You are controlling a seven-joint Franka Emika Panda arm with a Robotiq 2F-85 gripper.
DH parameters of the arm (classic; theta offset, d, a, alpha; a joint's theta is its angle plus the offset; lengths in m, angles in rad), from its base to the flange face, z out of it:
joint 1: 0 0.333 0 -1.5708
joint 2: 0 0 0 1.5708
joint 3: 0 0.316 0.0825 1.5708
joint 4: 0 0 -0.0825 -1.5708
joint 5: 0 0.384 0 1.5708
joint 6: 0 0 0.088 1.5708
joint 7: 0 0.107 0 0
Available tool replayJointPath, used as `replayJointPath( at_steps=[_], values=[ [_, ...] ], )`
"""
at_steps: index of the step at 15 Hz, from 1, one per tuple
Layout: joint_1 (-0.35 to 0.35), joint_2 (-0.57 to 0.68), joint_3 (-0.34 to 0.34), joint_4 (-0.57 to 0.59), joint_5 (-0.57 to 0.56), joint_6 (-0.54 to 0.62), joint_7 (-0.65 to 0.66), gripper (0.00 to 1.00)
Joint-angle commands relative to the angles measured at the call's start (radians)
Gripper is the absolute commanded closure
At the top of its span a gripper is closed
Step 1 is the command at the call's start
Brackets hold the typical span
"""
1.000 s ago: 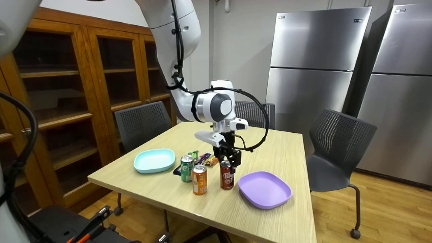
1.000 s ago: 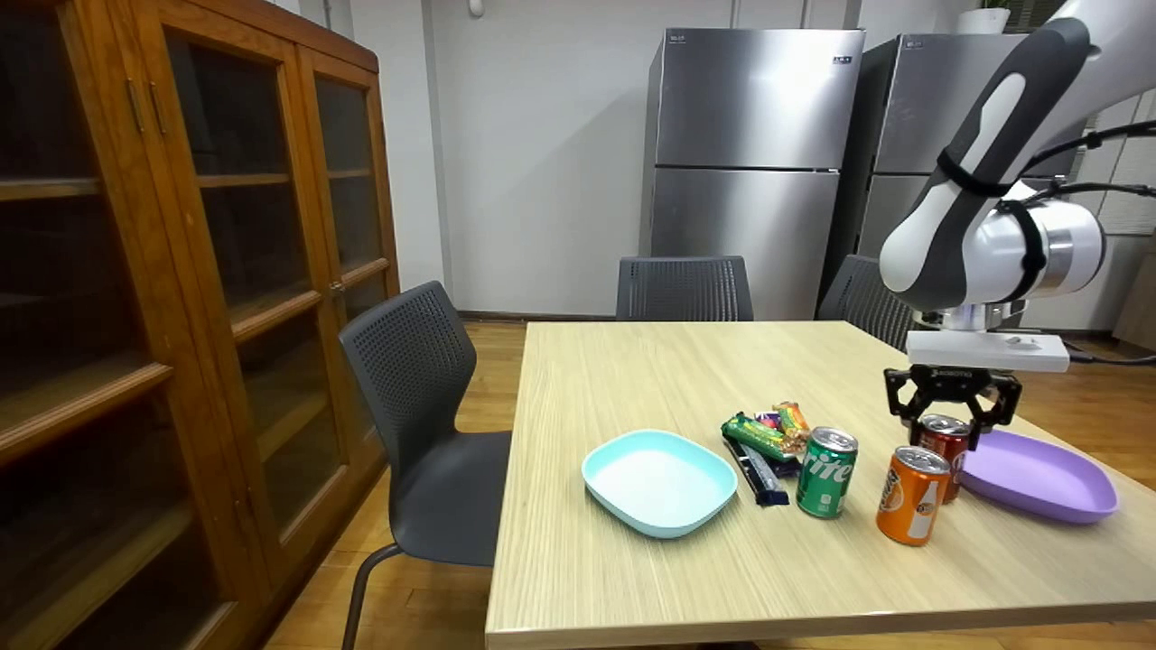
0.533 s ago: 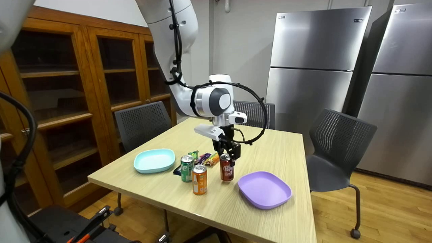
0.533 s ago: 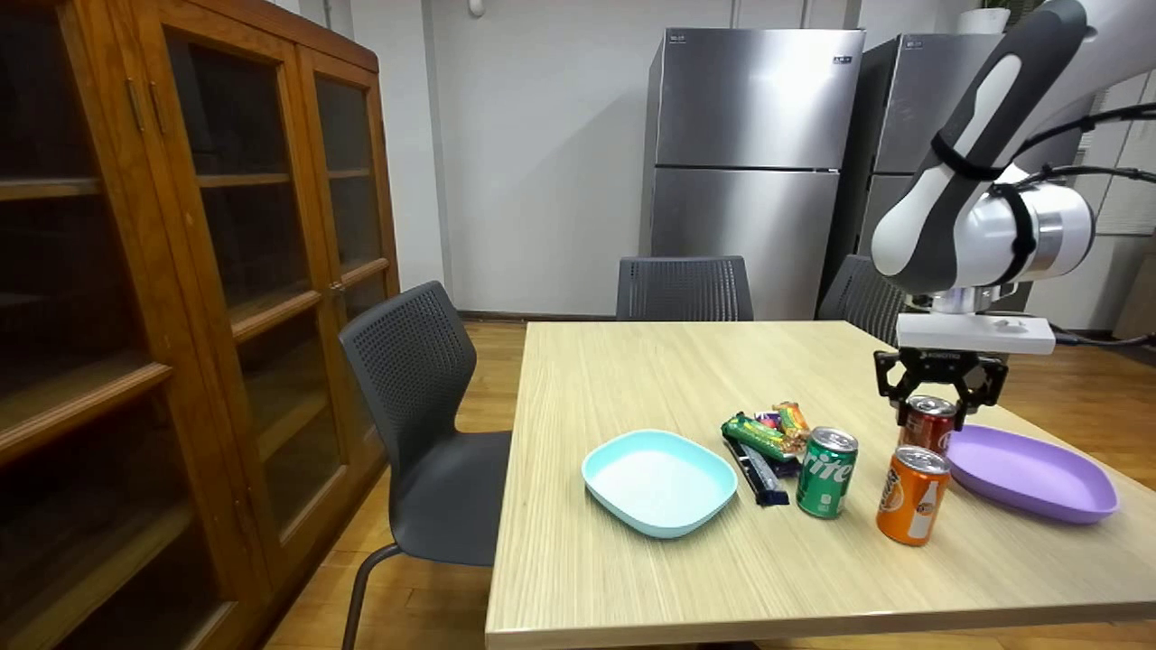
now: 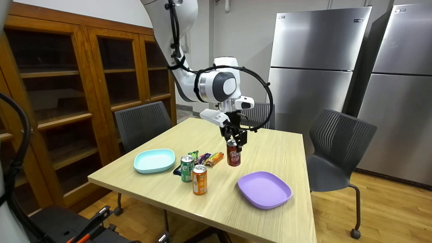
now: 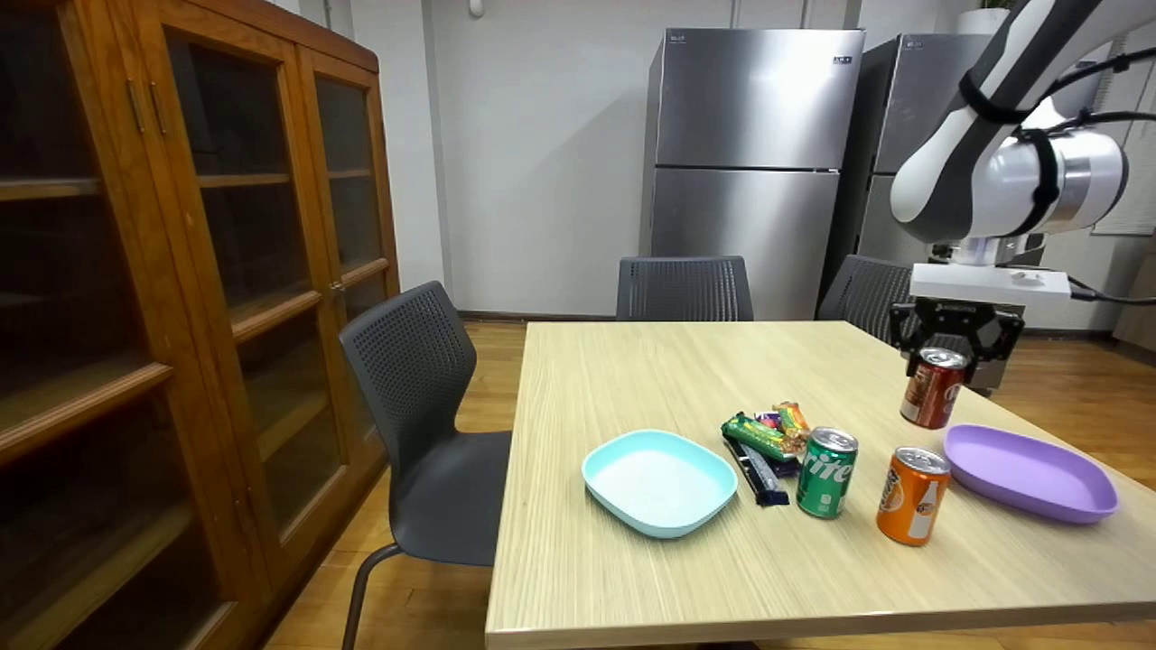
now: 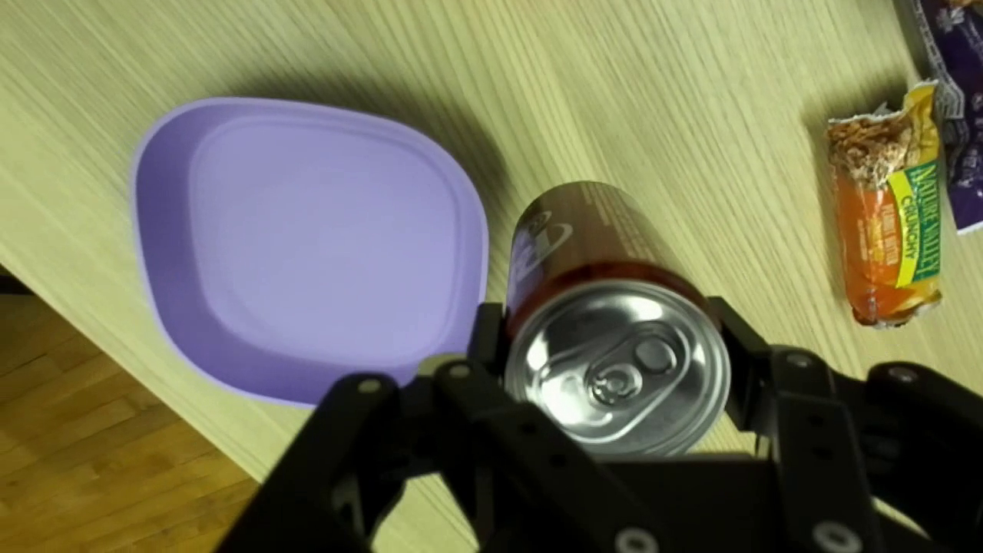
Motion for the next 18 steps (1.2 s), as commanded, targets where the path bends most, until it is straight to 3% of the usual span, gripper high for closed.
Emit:
replayJointPath(
  at_steps=[1,10,18],
  values=[
    [-0.032,-0.048,-0.012,-0.002,0.030,-0.023,0.015,0.61],
    [-0.135,0.001,-0.047,0.065,0.097,-0.043,0.013,0.61],
    [-0.184,0.128,-0.055,0.192,0.136,-0.069,0.030,0.61]
  ],
)
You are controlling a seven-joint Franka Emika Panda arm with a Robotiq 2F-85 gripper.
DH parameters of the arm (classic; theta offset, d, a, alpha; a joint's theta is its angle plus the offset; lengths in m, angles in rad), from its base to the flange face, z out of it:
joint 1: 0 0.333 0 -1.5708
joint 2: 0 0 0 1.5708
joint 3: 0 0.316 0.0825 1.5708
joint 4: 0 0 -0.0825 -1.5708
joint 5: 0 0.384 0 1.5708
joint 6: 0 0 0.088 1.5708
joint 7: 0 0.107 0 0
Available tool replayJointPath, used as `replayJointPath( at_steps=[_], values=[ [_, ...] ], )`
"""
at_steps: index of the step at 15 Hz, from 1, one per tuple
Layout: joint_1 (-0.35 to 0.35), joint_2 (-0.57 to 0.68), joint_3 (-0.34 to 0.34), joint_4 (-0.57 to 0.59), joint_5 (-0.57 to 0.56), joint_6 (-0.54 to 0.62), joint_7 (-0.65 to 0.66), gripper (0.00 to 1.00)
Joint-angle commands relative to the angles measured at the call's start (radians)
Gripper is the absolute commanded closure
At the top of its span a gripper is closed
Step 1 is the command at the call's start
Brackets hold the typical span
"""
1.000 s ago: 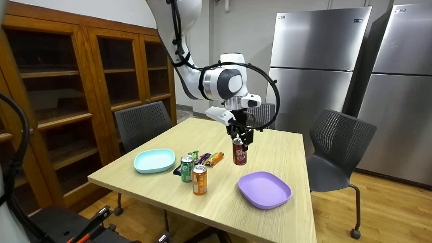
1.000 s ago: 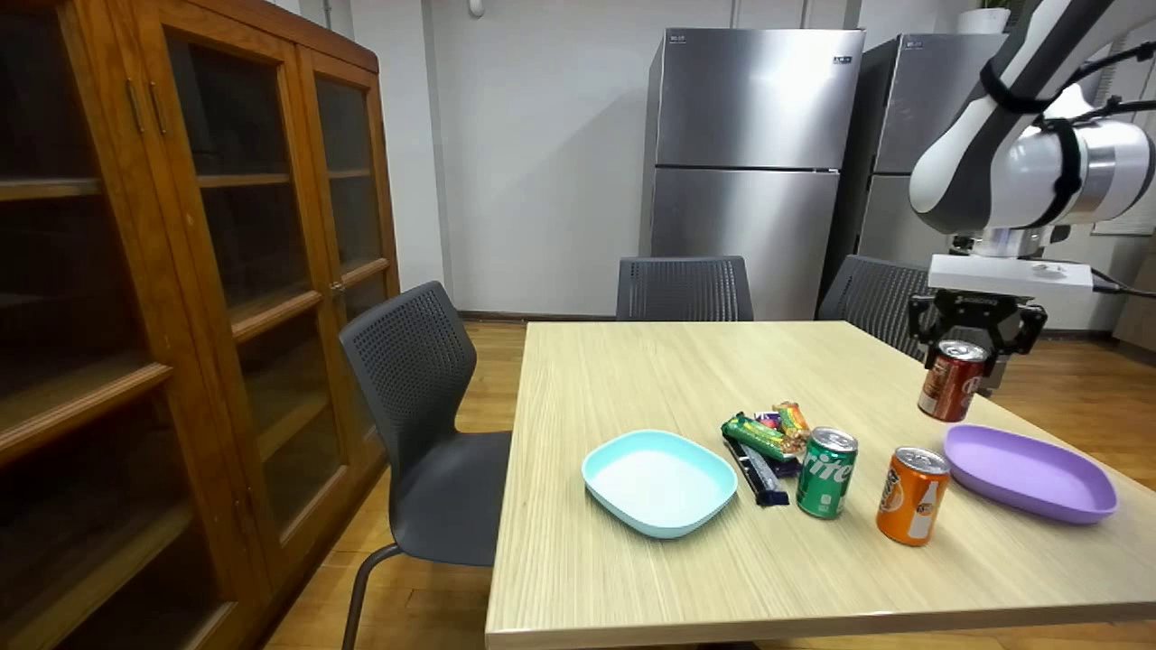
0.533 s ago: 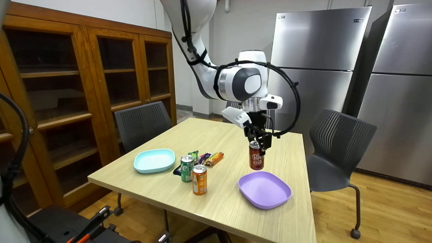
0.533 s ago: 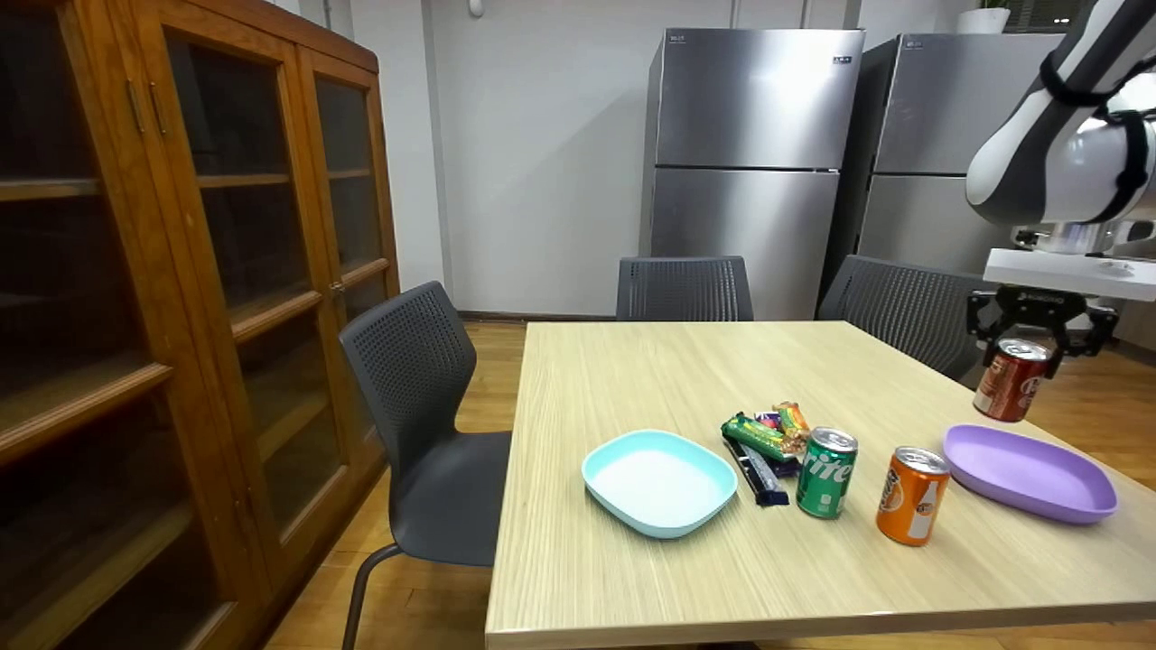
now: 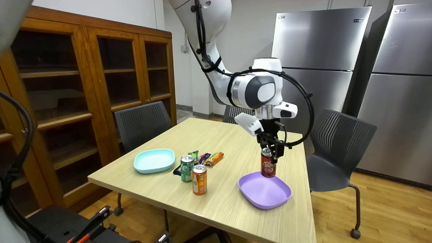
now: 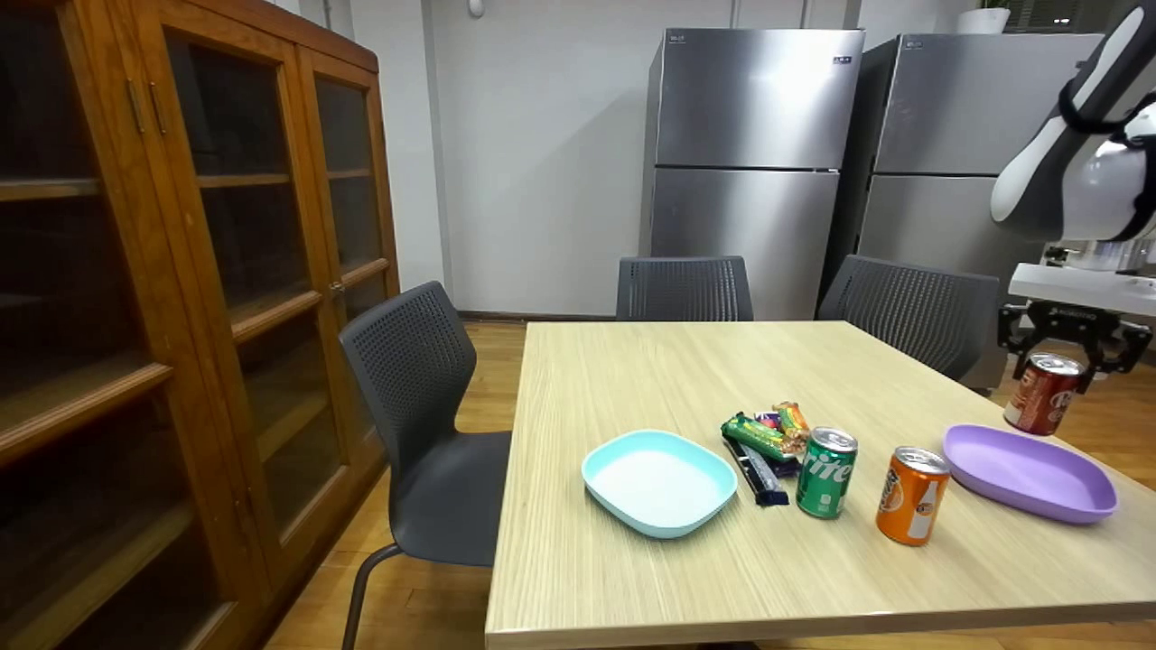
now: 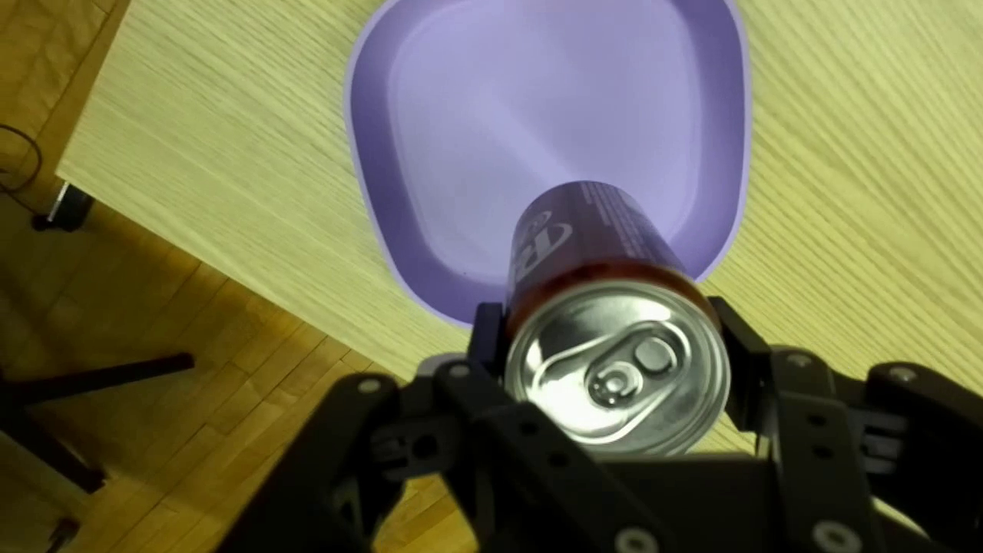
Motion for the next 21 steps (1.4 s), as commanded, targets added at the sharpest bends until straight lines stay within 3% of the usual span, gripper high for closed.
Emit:
replayJointPath(
  at_steps=[1,11,21],
  values=[
    [-0.015,0.071,-0.001,0.105,0.018,-0.059,0.032,0.61],
    [-0.029,0.197,-0.021,0.239,0.018,-0.128,0.078,0.61],
    [-0.038,0.248,-0.029,0.301,0.015,-0.176,0.091,0.61]
  ],
)
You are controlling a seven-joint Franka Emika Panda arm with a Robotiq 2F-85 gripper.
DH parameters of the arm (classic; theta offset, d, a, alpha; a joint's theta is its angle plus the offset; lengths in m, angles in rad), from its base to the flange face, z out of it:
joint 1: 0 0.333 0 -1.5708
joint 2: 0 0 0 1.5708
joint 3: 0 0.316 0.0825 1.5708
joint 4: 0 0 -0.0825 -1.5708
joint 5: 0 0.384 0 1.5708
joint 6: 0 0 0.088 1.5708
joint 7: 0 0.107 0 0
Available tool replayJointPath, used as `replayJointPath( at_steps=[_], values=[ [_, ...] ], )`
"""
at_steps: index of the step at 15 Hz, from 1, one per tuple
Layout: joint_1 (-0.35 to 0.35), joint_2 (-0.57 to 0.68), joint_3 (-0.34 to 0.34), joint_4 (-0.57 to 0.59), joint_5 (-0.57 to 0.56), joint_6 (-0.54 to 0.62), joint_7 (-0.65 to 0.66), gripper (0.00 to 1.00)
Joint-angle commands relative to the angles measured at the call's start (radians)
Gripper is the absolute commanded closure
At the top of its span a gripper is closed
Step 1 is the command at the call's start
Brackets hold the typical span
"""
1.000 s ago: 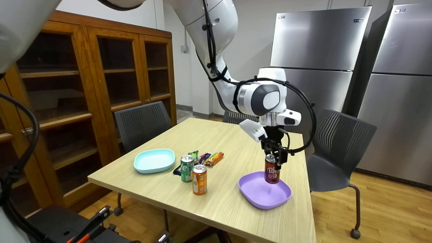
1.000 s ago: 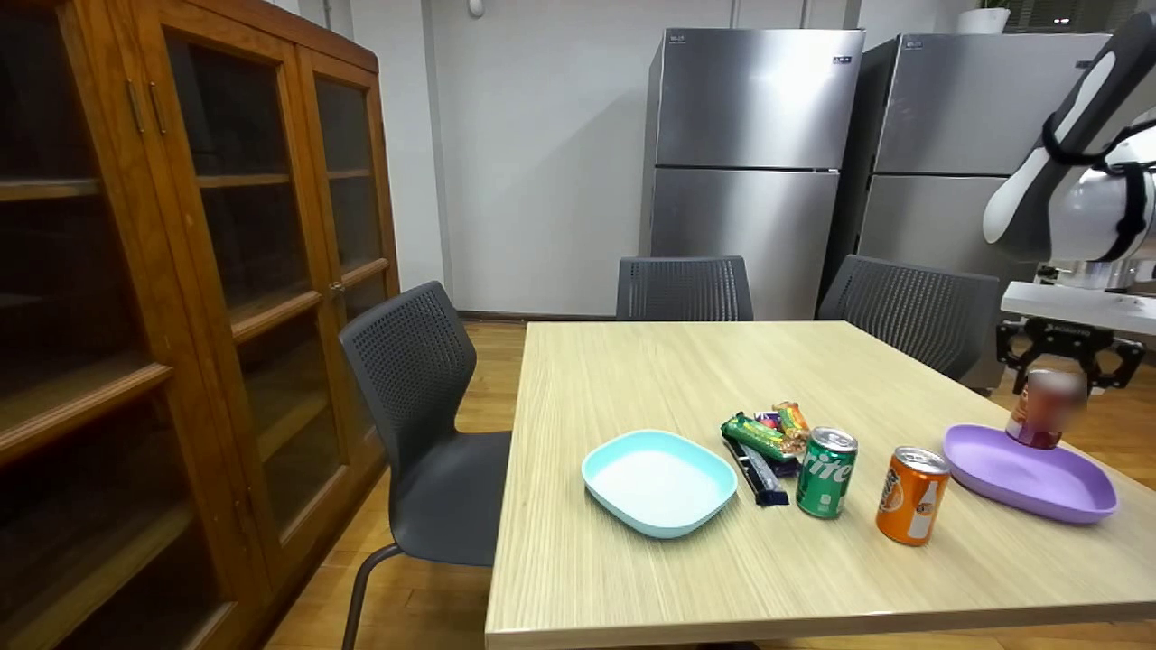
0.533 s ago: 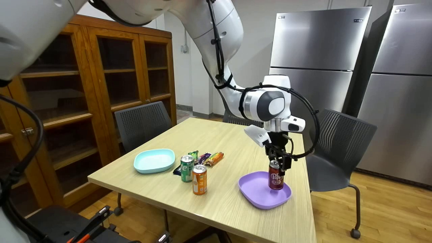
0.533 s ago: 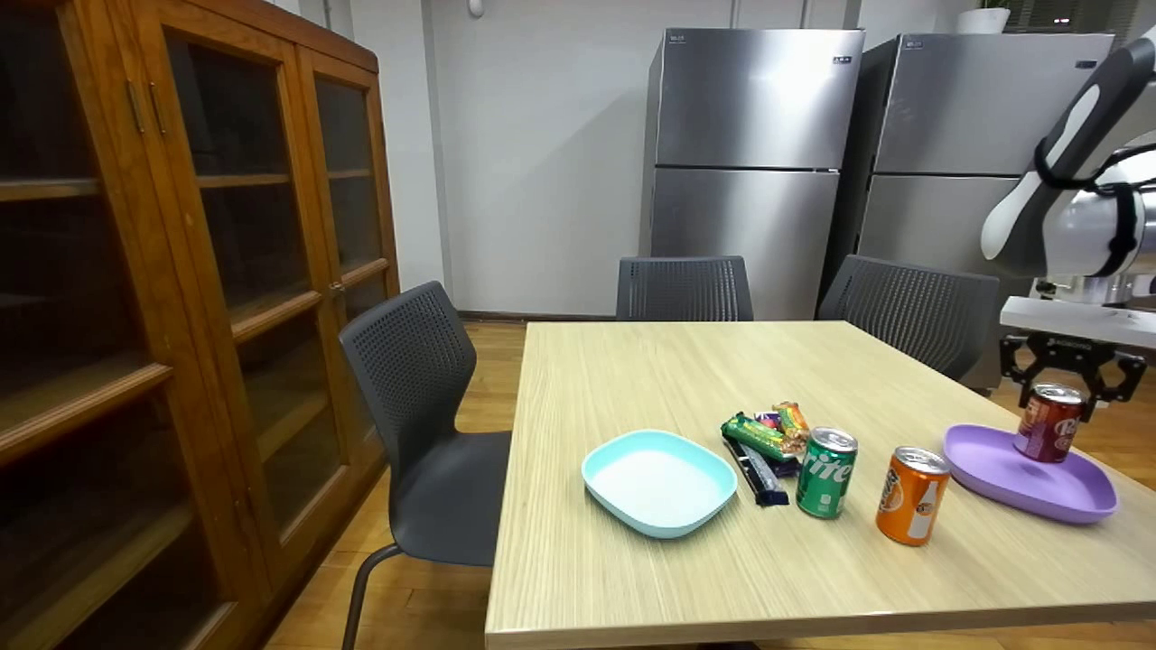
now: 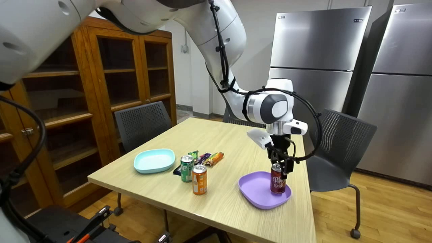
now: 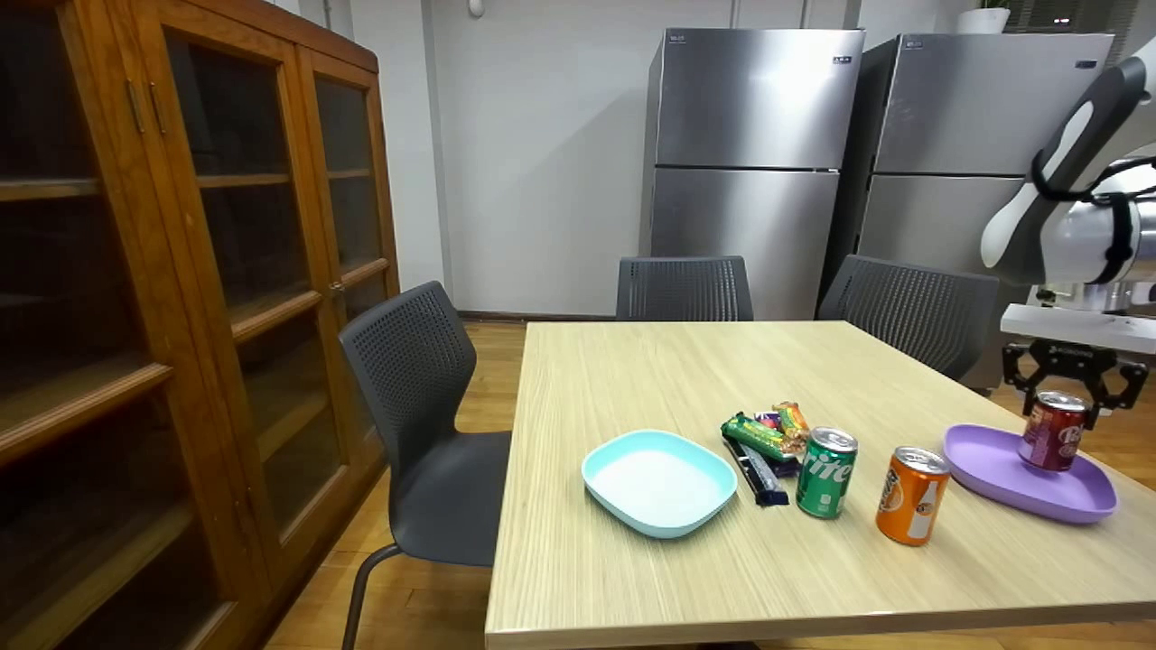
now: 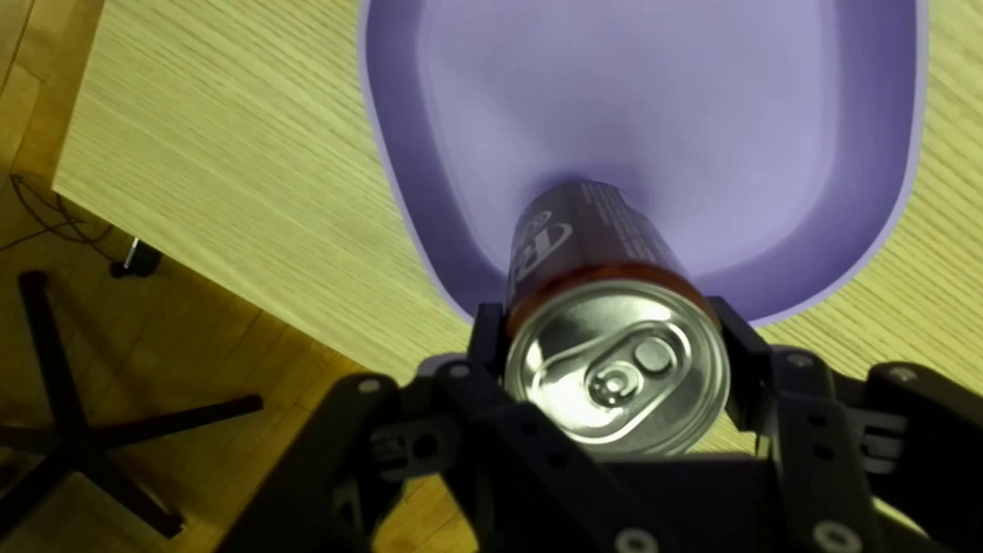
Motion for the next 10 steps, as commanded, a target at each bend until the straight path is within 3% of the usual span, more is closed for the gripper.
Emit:
replayJointPath(
  at_steps=[1,4,10],
  values=[
    [-0.006,0.016,-0.003,0.054,0.008,-0.058,0.017,0.11],
    [-0.005,0.004,-0.003,0.048,0.007,-0.059,0.012,0.01],
    [0.004,-0.063,0.004,-0.012,0.008,-0.038,-0.004,0.00]
  ],
)
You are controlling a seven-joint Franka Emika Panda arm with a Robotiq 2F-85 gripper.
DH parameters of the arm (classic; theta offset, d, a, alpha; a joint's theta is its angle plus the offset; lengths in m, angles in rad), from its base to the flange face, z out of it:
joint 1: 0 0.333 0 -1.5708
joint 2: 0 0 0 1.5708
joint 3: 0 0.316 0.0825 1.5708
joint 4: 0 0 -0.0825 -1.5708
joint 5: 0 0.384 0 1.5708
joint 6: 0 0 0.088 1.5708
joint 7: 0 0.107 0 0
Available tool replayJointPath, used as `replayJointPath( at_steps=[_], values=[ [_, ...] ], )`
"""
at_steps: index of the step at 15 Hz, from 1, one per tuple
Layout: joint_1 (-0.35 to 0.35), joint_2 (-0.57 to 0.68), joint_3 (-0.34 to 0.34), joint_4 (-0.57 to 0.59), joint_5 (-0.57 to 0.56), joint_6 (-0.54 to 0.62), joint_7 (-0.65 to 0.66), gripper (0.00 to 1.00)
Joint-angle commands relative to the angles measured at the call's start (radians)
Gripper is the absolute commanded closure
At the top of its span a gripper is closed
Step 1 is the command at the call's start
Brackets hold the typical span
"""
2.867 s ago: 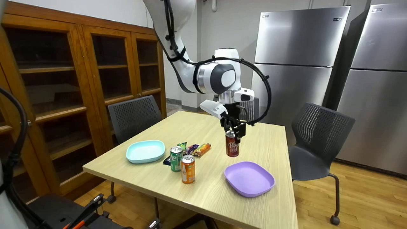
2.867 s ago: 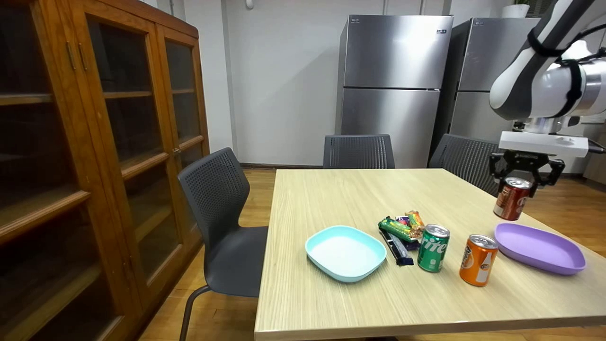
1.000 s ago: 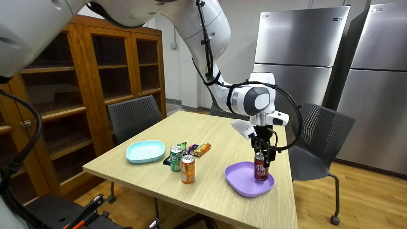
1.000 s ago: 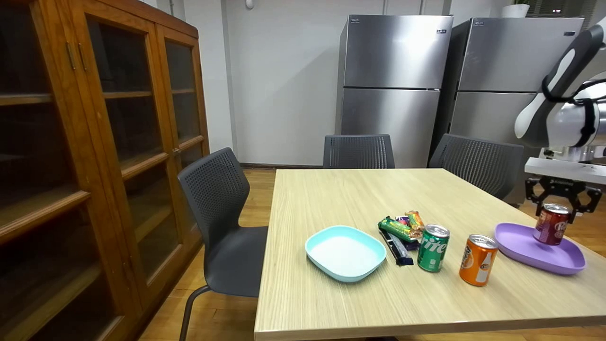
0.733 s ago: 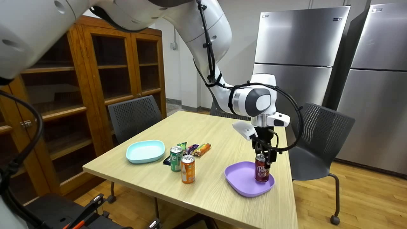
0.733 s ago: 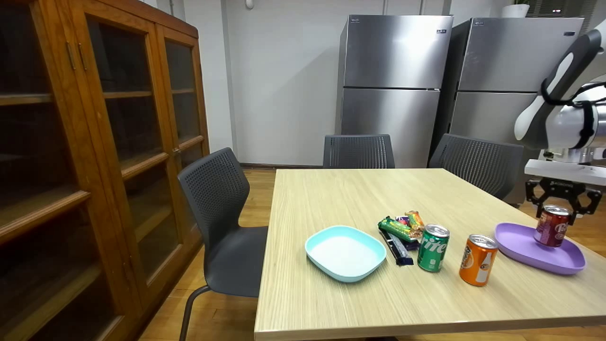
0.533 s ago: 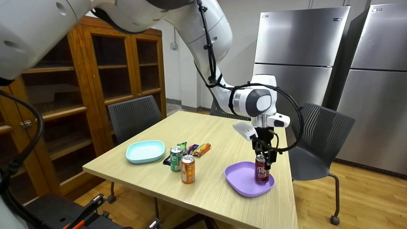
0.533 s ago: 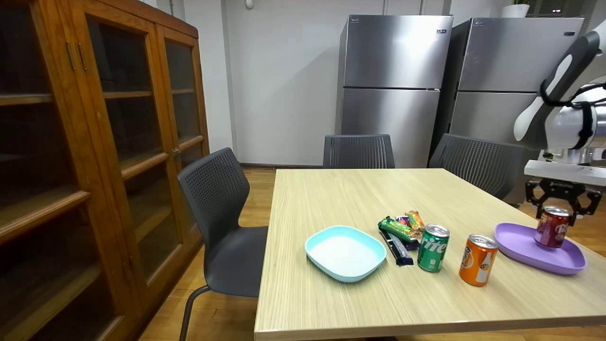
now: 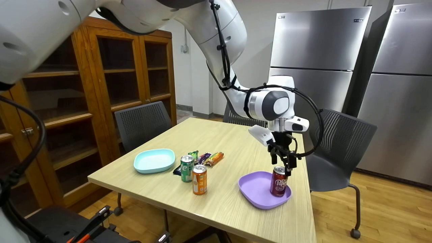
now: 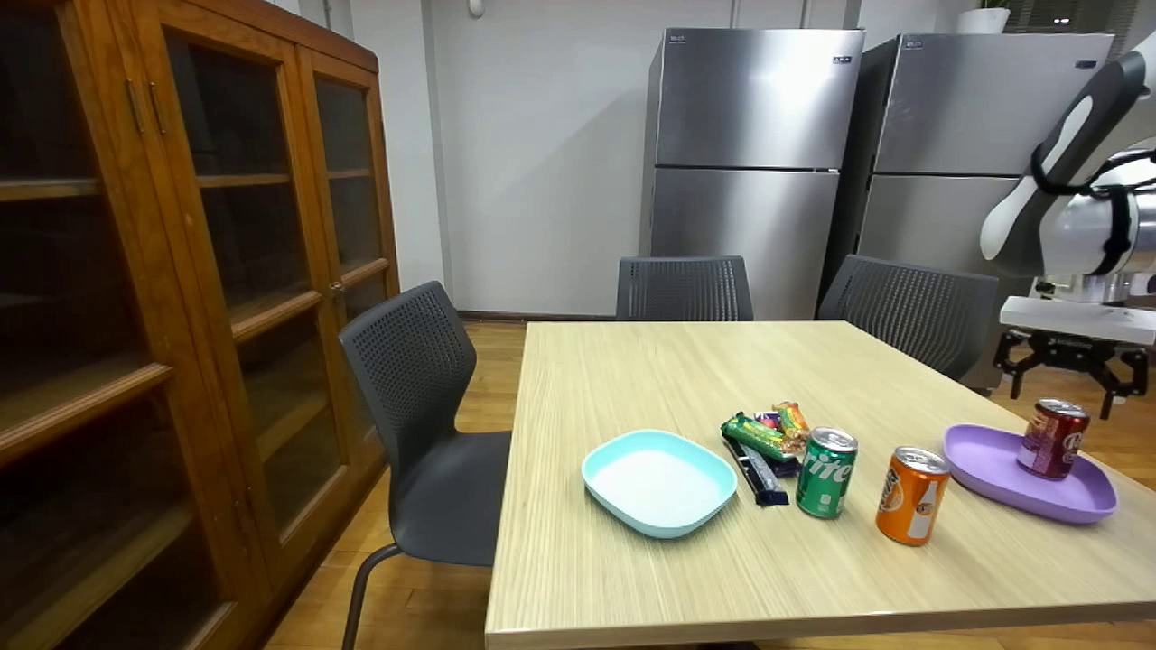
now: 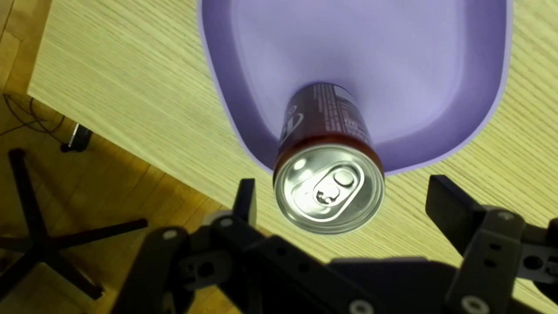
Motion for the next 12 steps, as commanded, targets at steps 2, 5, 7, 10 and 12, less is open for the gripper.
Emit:
replayJointPath(
  at_steps=[2,5,7,10,12],
  values=[
    [0.011,-0.096,0.009,-0.068,0.006,-0.015,-0.007,0.00],
    [0.034,-0.157,0.006,-0.130,-0.005,-0.003,-0.004,0.00],
    [0.051,-0.205,0.009,-0.185,-0.008,0.003,-0.004,0.00],
    [0.083,-0.291,0.015,-0.285,-0.014,0.006,-0.006,0.00],
    [0.105,-0.349,0.021,-0.351,-0.018,0.008,-0.008,0.00]
  ],
)
